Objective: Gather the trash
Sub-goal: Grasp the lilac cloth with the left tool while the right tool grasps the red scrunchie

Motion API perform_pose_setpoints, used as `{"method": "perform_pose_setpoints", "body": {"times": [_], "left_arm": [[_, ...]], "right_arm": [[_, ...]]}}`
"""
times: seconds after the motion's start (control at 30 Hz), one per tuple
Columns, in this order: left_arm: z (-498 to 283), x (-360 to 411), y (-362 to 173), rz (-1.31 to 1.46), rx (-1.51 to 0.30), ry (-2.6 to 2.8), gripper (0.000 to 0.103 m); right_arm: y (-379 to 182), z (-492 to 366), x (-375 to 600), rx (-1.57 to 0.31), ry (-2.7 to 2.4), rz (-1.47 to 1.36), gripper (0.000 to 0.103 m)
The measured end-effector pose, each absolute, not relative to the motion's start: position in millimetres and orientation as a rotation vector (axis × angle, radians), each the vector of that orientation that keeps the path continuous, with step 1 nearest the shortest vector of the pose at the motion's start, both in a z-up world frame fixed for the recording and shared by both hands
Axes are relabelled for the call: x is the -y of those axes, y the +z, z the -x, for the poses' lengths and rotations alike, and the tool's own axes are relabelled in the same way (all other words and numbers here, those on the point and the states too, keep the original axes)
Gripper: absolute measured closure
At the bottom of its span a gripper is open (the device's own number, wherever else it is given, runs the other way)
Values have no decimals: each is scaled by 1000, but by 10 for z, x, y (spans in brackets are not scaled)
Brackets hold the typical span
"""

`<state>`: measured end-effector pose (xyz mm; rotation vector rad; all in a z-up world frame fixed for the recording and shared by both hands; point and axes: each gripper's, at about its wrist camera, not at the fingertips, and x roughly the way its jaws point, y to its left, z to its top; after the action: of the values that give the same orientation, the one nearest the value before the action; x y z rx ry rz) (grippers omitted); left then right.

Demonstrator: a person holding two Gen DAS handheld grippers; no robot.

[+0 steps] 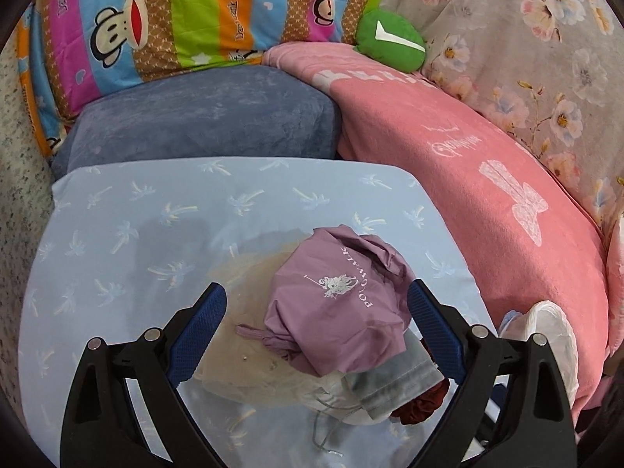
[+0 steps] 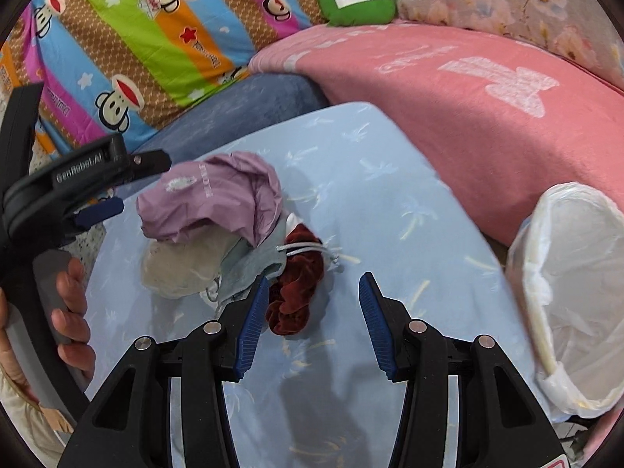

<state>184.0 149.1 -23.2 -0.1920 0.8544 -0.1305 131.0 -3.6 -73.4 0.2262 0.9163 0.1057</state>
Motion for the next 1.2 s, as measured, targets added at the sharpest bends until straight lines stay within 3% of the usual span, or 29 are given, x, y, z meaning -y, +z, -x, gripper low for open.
{"method": "perform_pose_setpoints", "body": {"times": [0.1, 0.2, 0.3, 0.37, 0.47, 0.73, 1.2], "left_arm": [[-1890, -1472, -310, 207, -878, -155, 23], [-1929, -1457, -363, 214, -900, -177, 41], [-1941, -1448, -386, 210, -908, -186, 64], [-1943, -1459, -385, 206, -911, -189, 75], [-1921, -1476, -373, 209, -913, -194, 90], [-1766, -1439, -74, 213, -844, -199, 97], [-1349, -869, 715, 150, -688, -321, 97]], "right_arm": [[-880, -1402, -39, -949, 112, -222, 55], [-997, -1462, -75, -976, 115, -228, 57], [-1088, -1508, -126, -997, 130, -228, 71], [-1131, -1529, -162, -1011, 135, -223, 88], [-1133, -1507, -167, -1007, 139, -234, 92], [-676, -1330, -12, -903, 133, -266, 95], [446, -806, 567, -644, 92, -307, 95]]}}
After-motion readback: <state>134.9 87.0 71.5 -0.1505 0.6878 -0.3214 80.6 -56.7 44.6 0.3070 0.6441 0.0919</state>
